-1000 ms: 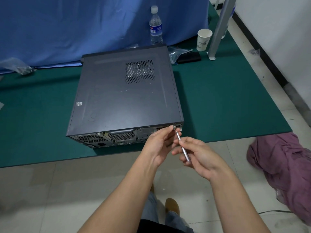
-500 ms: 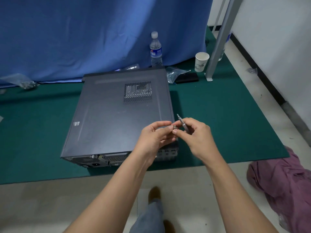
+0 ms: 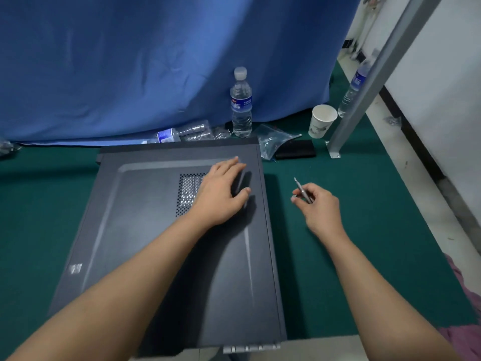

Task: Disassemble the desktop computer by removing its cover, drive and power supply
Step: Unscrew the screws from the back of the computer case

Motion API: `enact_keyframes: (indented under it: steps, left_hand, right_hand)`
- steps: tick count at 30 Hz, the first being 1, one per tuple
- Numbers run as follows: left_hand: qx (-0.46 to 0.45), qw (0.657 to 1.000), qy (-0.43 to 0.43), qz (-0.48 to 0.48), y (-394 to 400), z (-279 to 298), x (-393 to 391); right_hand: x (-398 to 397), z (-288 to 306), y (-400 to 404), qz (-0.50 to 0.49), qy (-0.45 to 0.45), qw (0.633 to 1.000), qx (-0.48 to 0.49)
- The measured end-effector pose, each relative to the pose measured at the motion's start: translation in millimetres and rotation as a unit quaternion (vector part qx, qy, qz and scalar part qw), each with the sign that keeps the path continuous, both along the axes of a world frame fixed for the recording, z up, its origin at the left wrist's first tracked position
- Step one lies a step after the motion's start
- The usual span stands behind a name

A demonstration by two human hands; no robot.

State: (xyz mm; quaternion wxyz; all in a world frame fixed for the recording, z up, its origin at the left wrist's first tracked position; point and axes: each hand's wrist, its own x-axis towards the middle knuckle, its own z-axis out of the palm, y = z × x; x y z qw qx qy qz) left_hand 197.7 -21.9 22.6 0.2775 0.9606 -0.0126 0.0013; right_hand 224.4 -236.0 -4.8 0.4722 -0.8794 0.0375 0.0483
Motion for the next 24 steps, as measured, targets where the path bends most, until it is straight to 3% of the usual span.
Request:
enact_keyframes:
  steps: [6, 19, 24]
  left_hand:
    - [0.144, 0.989, 0.001, 0.016, -3, -28, 43]
    - [0.163, 0.986, 0.006, 0.016, -5, -26, 42]
    - [0.159, 0.987, -0.004, 0.017, -5, -26, 41]
  right_hand:
    - [70, -51, 7, -0.013, 0.054, 0.995, -0.085]
    - [128, -103, 26, -0.007, 0.120, 0.970, -0.210]
    - [120, -96, 21, -0.004, 0.110, 0.980, -0.164]
